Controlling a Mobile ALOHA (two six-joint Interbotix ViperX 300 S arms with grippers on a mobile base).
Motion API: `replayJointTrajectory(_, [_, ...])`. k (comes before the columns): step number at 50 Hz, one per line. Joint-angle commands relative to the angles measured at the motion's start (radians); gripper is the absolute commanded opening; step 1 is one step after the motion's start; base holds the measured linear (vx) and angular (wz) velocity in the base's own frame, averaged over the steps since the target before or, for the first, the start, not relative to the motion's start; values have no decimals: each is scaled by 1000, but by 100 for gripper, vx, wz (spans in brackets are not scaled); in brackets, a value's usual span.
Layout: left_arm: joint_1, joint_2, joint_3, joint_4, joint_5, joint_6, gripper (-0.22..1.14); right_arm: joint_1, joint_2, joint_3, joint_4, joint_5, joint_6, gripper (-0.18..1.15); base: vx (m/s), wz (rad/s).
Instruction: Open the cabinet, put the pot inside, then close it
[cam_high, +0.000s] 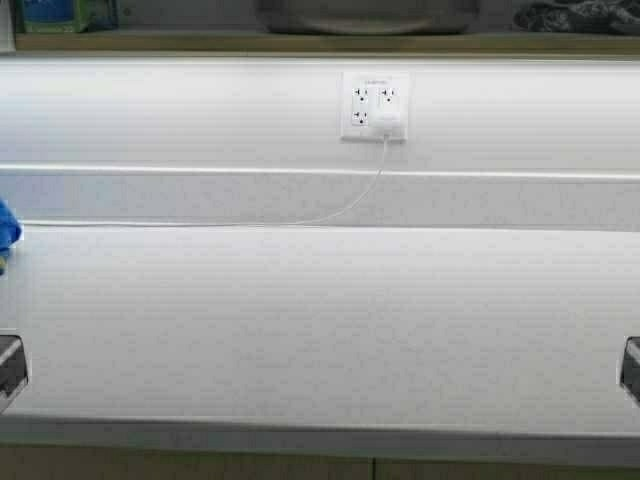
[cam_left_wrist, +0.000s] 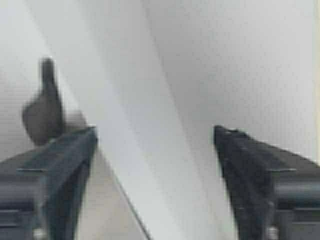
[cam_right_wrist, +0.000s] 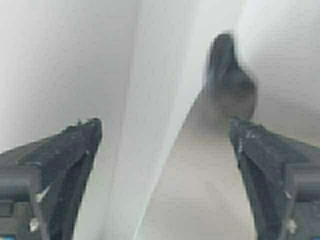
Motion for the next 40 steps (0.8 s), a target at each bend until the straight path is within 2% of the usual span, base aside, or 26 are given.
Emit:
replayJointTrajectory(1, [-25,-129,123,95,-8,37,72,12,-144,110,-149,-12,-41,85,-1,-2])
replayJointTrajectory(4, [-38,-173,183,120,3,57,47,12,-206,164,-227,17,-80,65,-1,-2])
replayJointTrajectory(9, [-54,-259,275,140,101,101,-4,12,-307,229,-334,126,-140,17,-3,-1])
replayJointTrajectory(10, [-55,-275,285,141,129,114,-10,12,-330,239,-354,150,-152,8,-5,-1])
replayJointTrajectory(12, [-54,-302,305,143,189,141,-10,12,-370,253,-390,206,-175,-5,-6,-1])
replayJointTrajectory(14, [-54,-333,319,143,244,173,-4,12,-413,261,-428,270,-199,-6,-7,-1])
replayJointTrajectory(18, [-54,-391,337,143,344,244,8,14,-499,261,-511,430,-232,8,-9,0])
replayJointTrajectory(21, [-54,-434,344,144,410,304,7,23,-565,255,-591,577,-236,13,-11,0])
replayJointTrajectory(30, [-54,-557,341,144,658,534,4,55,-706,222,-741,982,-242,8,-13,-1])
replayJointTrajectory(35, [-44,-601,337,143,822,675,4,55,-749,224,-770,1094,-265,8,-16,-5])
replayJointTrajectory(40, [12,-629,339,141,953,778,4,57,-755,221,-788,1161,-327,8,-18,-6])
